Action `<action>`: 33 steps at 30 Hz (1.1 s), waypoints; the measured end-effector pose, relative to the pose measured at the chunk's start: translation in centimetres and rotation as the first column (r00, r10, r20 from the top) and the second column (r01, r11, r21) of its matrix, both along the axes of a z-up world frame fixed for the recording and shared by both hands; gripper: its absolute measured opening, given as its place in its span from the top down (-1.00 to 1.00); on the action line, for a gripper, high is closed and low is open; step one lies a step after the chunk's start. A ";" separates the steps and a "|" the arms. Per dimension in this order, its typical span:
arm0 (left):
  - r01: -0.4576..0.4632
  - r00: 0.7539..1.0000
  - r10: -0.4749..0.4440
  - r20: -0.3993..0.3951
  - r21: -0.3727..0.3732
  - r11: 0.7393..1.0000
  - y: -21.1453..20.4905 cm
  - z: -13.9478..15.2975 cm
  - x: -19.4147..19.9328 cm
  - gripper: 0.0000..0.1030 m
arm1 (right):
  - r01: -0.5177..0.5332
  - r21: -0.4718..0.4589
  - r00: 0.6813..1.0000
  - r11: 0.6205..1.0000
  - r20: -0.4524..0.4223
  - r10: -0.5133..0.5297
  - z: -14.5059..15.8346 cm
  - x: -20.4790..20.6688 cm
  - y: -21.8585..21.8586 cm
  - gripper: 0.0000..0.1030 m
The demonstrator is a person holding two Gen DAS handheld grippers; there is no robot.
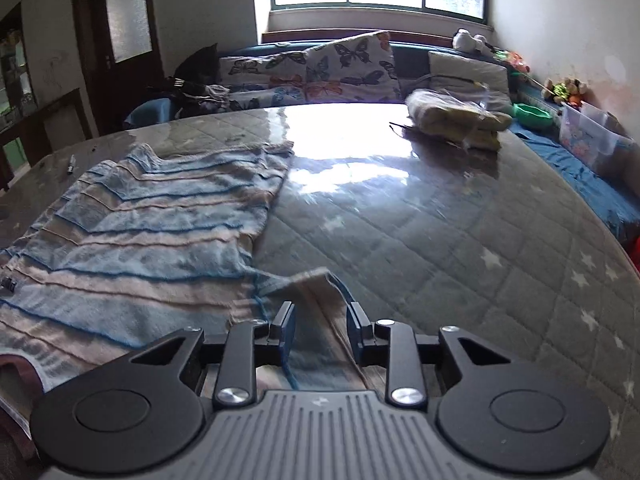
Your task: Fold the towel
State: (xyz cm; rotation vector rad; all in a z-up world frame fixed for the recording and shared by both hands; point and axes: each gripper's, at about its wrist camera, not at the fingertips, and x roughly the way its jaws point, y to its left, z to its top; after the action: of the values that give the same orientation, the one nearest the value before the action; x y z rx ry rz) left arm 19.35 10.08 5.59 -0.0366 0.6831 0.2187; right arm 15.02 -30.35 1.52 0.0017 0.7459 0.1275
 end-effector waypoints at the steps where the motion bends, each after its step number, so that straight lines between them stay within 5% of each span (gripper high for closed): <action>1: 0.013 1.000 -0.013 -0.005 -0.003 1.000 -0.2 -0.1 0.8 -0.05 | -0.018 0.003 1.000 1.000 0.002 0.018 0.3 0.6 0.4 0.44; 12: 0.093 0.995 -0.091 -0.033 0.049 0.994 -1.9 -2.1 10.1 -0.12 | -0.103 -0.001 0.995 0.995 0.010 0.103 0.9 9.3 4.0 0.31; 22: 0.178 0.982 -0.178 -0.069 -0.010 0.984 -1.7 -4.3 15.1 -0.10 | -0.144 -0.001 0.990 0.990 0.004 0.144 0.5 16.4 6.1 0.26; 23: 0.189 0.979 -0.189 -0.072 -0.008 0.982 -1.9 -4.5 15.2 -0.06 | -0.143 0.000 0.990 0.990 0.003 0.143 0.4 16.8 6.2 0.24; 26: 0.215 0.973 -0.215 -0.080 -0.013 0.977 -2.0 -4.9 15.3 0.50 | -0.139 0.003 0.990 0.990 -0.001 0.139 -0.1 18.2 6.3 0.22; 29: 0.224 0.972 -0.225 -0.066 -0.019 0.974 -1.9 -5.1 15.3 0.75 | -0.141 0.004 0.990 0.990 -0.007 0.141 -0.6 19.2 6.7 0.21; 33: 0.222 0.974 -0.221 -0.050 0.009 0.975 -1.8 -5.0 15.2 0.73 | -0.156 -0.023 0.988 0.987 -0.006 0.156 -1.0 19.9 7.6 0.15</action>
State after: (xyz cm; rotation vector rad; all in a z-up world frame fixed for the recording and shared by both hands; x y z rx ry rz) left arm 34.50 8.27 0.59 0.0595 0.7280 0.0099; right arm 34.91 -22.79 0.52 -0.0794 0.7516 0.2681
